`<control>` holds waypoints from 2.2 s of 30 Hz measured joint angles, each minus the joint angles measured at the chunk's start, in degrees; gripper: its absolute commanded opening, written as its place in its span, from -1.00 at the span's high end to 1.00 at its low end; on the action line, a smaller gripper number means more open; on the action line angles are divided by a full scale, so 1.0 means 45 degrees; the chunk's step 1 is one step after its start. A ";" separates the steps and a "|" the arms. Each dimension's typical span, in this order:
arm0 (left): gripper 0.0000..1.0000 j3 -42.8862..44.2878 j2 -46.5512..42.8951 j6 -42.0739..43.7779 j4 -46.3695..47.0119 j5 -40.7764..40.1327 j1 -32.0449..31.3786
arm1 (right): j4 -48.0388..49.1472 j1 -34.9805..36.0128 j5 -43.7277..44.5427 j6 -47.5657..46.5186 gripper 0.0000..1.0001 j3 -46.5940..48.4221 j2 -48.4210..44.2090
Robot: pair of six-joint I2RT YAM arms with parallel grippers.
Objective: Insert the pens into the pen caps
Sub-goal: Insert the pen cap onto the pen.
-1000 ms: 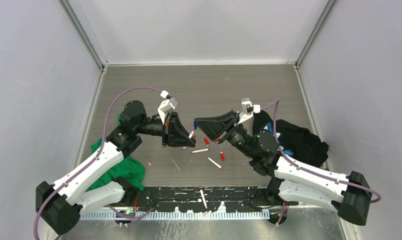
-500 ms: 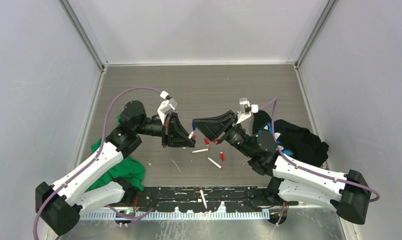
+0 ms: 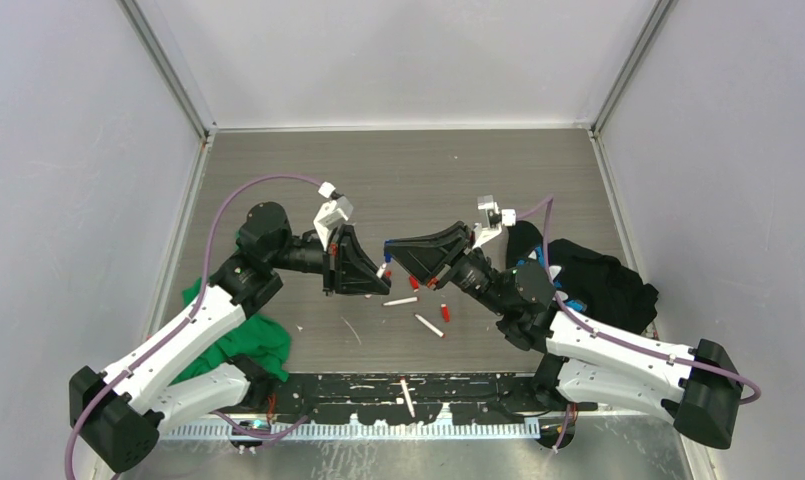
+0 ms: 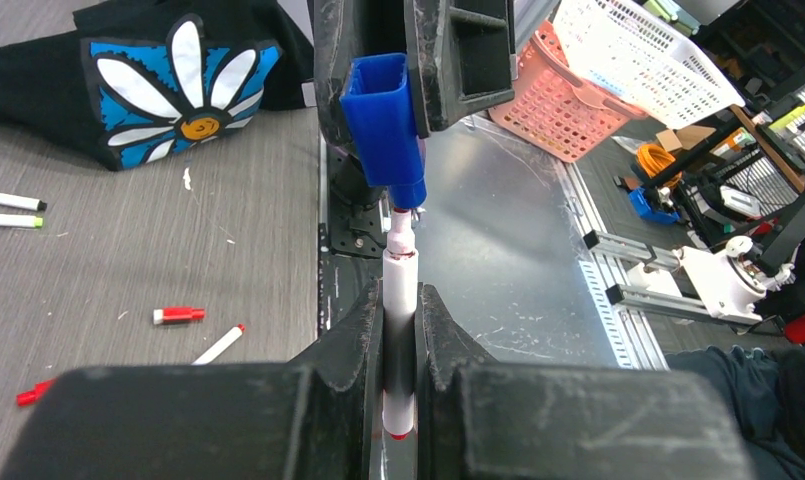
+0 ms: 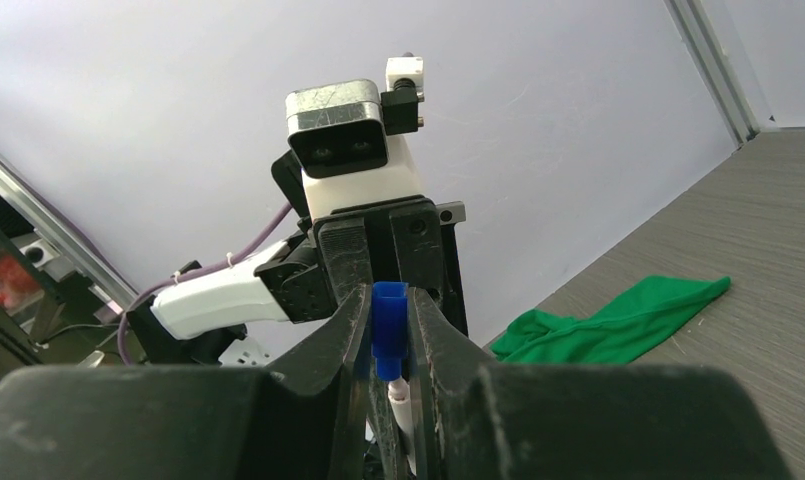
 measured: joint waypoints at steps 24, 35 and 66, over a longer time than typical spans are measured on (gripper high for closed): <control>1.00 -0.0413 -0.0588 -0.1243 0.0593 -0.0437 0.0321 | 0.2152 0.1190 0.1681 -0.0044 0.99 -0.0670 0.0840; 1.00 -0.0835 -0.0622 -0.2229 0.1141 0.0107 0.0850 | 0.1889 0.1637 0.2108 -0.0772 0.99 -0.0743 0.0976; 0.99 -0.1598 -0.1005 -0.2574 0.1137 0.3313 0.1069 | 0.0821 0.2705 0.0811 -0.0597 0.98 -0.0748 0.1370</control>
